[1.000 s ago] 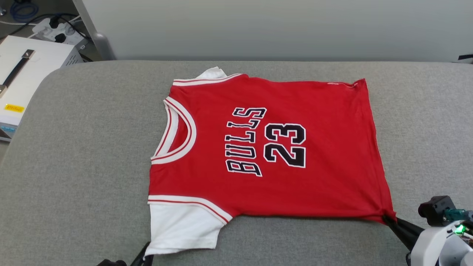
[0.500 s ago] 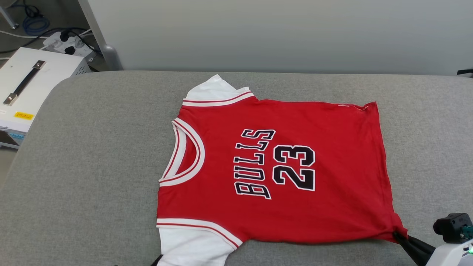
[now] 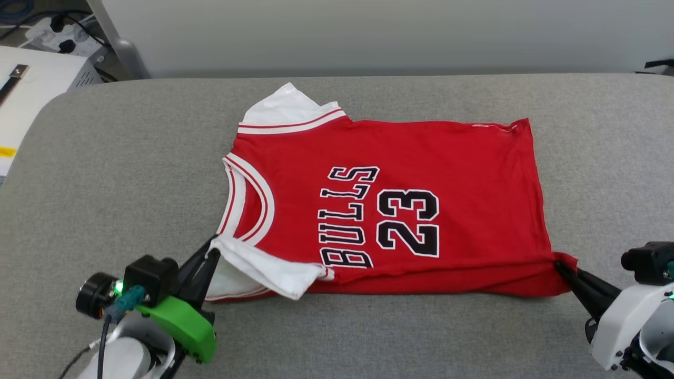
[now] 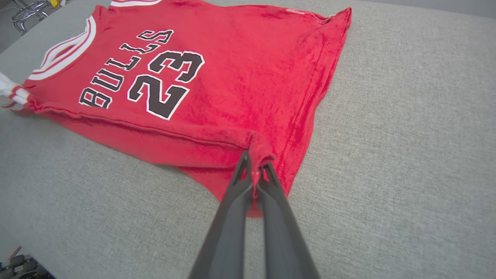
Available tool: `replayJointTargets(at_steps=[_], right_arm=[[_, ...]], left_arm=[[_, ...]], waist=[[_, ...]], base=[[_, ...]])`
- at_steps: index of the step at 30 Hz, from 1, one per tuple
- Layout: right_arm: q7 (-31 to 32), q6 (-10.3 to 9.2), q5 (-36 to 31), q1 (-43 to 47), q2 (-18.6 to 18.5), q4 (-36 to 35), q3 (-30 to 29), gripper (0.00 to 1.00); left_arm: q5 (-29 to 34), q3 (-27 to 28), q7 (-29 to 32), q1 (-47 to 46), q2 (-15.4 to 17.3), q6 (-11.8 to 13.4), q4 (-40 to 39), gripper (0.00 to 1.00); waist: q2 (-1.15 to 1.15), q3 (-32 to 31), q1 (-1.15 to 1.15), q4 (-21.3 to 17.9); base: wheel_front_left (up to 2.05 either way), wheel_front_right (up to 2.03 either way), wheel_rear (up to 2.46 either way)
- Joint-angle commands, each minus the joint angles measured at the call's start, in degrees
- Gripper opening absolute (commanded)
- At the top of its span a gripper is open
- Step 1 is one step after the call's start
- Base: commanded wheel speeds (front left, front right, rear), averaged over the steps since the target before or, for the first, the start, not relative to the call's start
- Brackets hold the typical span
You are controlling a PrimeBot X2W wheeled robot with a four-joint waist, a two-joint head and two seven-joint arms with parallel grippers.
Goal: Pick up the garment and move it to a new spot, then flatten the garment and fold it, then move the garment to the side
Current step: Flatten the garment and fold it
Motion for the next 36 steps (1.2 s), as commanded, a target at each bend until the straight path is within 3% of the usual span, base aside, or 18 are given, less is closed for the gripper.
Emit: replayJointTargets(at_steps=[1,10,19,28,29,30,36], right_arm=[[0.37,-0.03,-0.14,-1.75,0.47,0.07,-0.44,0.00],[2.18,-0.03,1.31,-11.32,2.45,3.67,1.63,0.00],[1.88,-0.03,1.99,-18.56,2.82,8.81,4.98,0.00],[1.02,-0.03,3.28,-21.90,3.34,12.51,9.46,0.00],[0.71,-0.03,3.63,-22.02,3.42,12.79,9.78,0.16],[-1.26,-0.03,4.01,-22.13,3.23,13.03,9.74,1.00],[-5.61,-0.03,4.29,-20.00,0.56,10.32,7.76,1.00]], left_arm=[[0.37,-0.19,-0.25,-3.34,-0.32,-0.82,1.59,0.00],[0.96,-4.25,-0.97,-21.22,-0.75,-4.29,17.65,0.00],[-2.97,-13.35,-1.61,-31.56,0.12,-4.56,28.77,0.00],[-10.71,-23.23,-2.16,-35.25,-0.87,-4.57,36.17,0.00],[-11.75,-24.22,-2.28,-35.33,-1.00,-4.57,36.89,0.00],[-13.75,-26.30,-3.04,-35.89,-1.04,-4.57,38.35,1.00],[-16.00,-27.84,-4.24,-38.00,0.58,-4.58,37.94,1.00]], waist=[[0.00,2.59,0.01,-1.02],[0.00,10.19,0.01,-2.54],[0.00,14.55,0.01,-2.72],[0.00,16.10,0.01,-2.74],[0.00,15.87,0.01,-2.75],[0.00,14.61,0.01,-2.62],[0.00,10.64,0.01,-1.37]], base=[[0.00,0.00,0.00],[0.00,0.00,0.00],[0.00,0.00,0.00],[0.00,0.00,0.00],[0.00,0.00,0.00],[0.00,0.00,0.00],[0.00,0.00,0.00]])
